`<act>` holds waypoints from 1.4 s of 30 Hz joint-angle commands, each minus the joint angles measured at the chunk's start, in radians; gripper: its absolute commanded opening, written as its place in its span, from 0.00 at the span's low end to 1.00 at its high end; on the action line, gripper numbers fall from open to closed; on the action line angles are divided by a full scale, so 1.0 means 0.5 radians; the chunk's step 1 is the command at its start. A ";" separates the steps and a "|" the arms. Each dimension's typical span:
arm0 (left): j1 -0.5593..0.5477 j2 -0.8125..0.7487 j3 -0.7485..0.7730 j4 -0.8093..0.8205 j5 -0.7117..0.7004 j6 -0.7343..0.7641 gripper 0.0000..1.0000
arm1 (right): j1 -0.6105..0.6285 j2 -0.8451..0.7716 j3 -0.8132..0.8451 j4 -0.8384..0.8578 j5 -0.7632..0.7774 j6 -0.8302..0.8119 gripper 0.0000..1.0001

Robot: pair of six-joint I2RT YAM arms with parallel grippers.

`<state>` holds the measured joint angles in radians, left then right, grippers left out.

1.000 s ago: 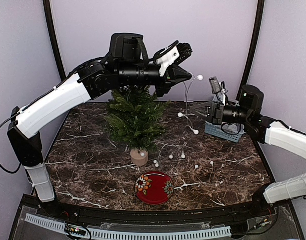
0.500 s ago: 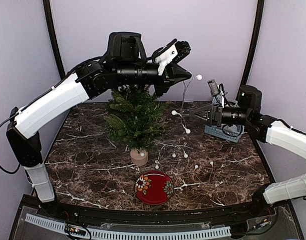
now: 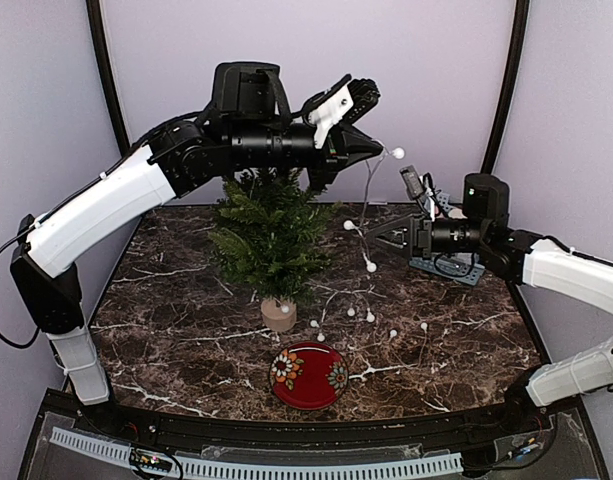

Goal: Decorate the small christmas tree

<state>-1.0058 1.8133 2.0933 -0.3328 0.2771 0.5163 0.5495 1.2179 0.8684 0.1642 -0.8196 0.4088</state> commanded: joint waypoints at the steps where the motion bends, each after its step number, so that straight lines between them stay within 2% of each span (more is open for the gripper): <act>1: 0.008 -0.115 -0.013 -0.009 0.046 -0.013 0.00 | 0.015 -0.102 0.068 0.248 0.094 0.094 0.57; 5: 0.008 -0.120 -0.017 -0.059 0.122 -0.031 0.00 | 0.015 -0.192 0.110 0.314 0.208 0.120 0.63; 16: 0.008 -0.167 -0.096 -0.086 0.207 -0.064 0.00 | 0.014 -0.152 0.261 0.319 0.078 0.143 0.62; 35: 0.008 -0.160 -0.102 -0.074 0.230 -0.077 0.00 | 0.120 0.004 0.386 0.233 -0.028 0.063 0.55; 42: 0.008 -0.144 -0.100 -0.071 0.258 -0.088 0.00 | 0.171 0.082 0.424 0.342 -0.033 0.096 0.48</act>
<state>-1.0058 1.7798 2.0502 -0.3737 0.3801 0.4847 0.6147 1.2430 1.0378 0.2745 -0.8192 0.4503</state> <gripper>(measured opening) 0.009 0.494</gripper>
